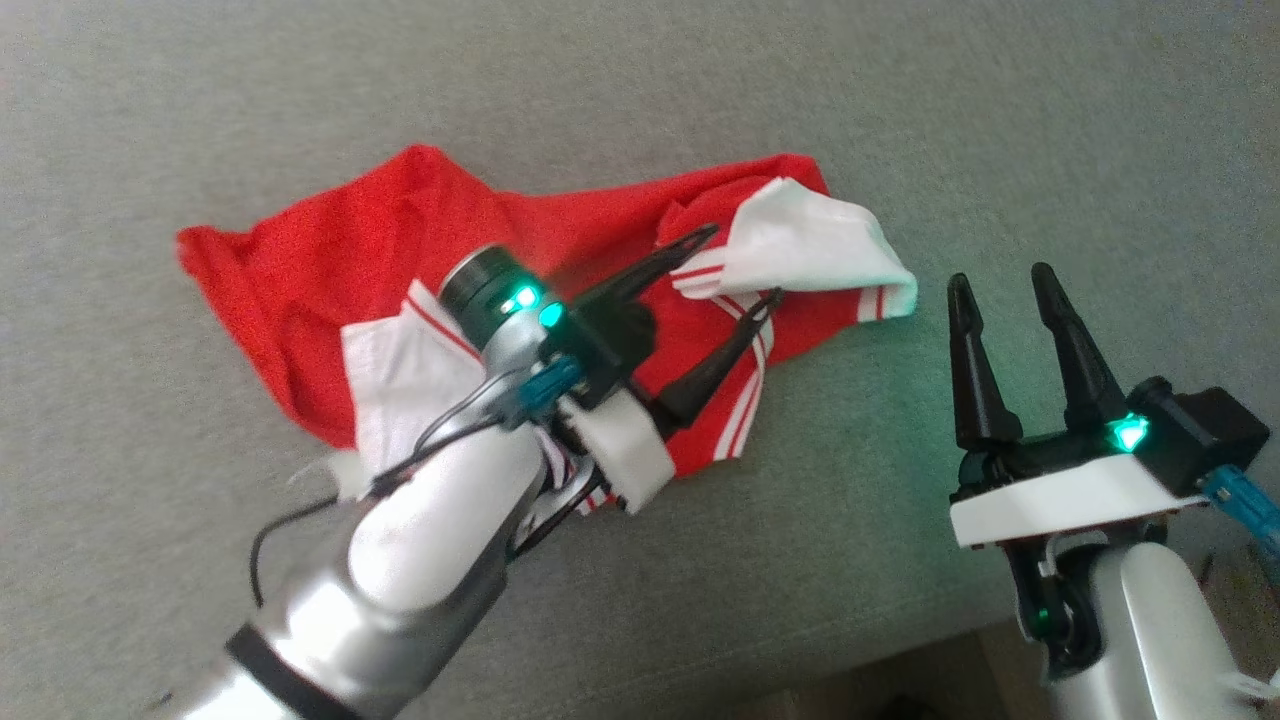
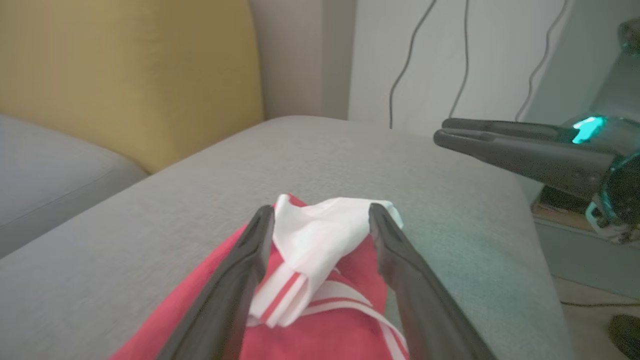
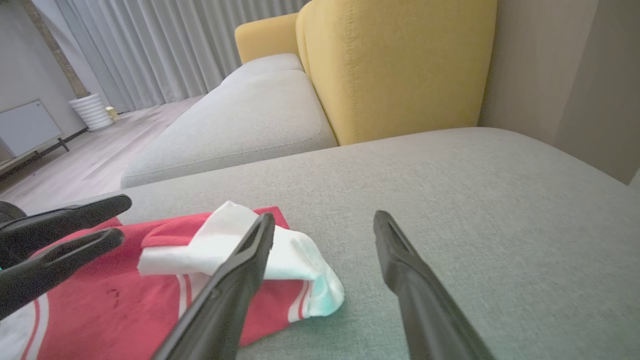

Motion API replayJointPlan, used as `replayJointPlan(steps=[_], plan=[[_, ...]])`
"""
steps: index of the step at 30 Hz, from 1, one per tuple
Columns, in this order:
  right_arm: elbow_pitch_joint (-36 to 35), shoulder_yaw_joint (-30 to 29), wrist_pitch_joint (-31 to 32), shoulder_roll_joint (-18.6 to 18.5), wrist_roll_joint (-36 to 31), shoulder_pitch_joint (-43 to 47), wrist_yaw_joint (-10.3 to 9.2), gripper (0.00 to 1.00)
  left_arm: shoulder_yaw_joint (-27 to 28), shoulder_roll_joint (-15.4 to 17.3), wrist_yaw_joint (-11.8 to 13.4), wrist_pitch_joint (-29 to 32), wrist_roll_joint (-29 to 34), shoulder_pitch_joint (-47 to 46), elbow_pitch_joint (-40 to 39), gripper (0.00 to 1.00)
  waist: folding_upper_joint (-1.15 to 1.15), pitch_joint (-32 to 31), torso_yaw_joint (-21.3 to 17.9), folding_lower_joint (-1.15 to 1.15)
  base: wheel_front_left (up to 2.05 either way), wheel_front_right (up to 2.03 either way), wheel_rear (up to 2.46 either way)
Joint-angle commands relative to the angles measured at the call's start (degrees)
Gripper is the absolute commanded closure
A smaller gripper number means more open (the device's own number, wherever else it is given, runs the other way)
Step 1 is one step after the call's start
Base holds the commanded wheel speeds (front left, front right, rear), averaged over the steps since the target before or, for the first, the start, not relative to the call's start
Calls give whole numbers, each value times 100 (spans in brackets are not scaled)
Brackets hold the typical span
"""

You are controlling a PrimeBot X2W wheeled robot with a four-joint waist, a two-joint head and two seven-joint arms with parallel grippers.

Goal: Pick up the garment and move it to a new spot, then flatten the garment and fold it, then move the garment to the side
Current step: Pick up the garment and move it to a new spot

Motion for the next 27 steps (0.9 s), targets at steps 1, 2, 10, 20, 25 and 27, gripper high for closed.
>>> replayJointPlan(steps=[1, 2, 10, 20, 25, 27], plan=[[-162, 107, 29, -29, -56, -70, 44, 0, 250, 170, 122, -103, -28, 119, -283, 0, 0, -256, 252, 0, 0, 0, 0], [-165, 106, 56, -29, -84, -69, 44, 0, 346, 247, 226, -138, -68, 239, -368, 0, 0, -308, 317, 0, 0, 0, 0], [-193, -62, 245, -29, -286, 48, 44, 0, 1528, 804, 1139, -278, -484, 1254, -1218, 0, 0, -746, 952, 0, 0, 0, 0], [-240, -167, 442, -29, -532, 183, 44, 0, 3020, 1107, 1634, -283, -646, 2423, -1898, 0, 0, -1123, 1577, 0, 0, 0, 0], [-207, -163, 488, -29, -600, 285, 44, 0, 3403, 1114, 1562, -283, -635, 2891, -1985, 0, 0, -1357, 1666, 0, 0, 0, 0], [-181, -155, 512, -29, -613, 350, 44, 0, 3458, 1092, 1504, -283, -626, 3050, -1982, 0, 0, -1466, 1668, 0, 0, 0, 0]])
